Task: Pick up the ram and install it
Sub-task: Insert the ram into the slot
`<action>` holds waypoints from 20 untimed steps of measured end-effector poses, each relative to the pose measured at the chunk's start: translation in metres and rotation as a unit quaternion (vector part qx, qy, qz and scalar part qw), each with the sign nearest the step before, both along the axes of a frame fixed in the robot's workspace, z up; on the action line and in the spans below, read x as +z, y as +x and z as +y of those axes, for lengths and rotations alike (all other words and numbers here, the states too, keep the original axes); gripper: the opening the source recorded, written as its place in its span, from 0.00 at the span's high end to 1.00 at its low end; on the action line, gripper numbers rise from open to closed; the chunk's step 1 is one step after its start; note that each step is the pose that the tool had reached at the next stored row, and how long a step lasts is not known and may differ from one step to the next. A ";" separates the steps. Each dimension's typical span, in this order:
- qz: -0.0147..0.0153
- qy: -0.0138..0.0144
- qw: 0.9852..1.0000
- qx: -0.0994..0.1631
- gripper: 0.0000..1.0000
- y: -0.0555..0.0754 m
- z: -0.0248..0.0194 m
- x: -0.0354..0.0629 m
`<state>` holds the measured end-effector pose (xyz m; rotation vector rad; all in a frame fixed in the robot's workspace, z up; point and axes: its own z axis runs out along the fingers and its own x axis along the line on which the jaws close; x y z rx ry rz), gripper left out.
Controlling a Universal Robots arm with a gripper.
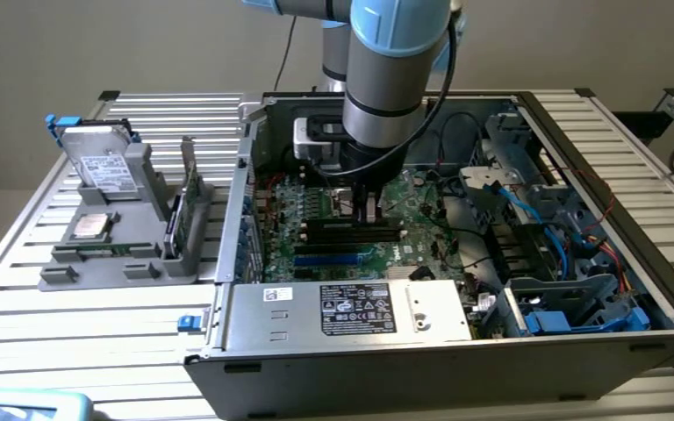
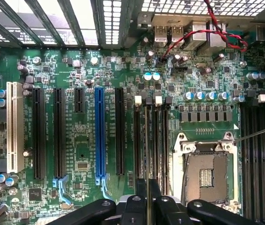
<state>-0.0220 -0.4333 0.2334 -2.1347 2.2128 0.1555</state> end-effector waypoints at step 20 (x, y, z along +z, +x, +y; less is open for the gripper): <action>0.001 0.000 1.000 0.000 0.85 0.000 -0.0036 -0.0004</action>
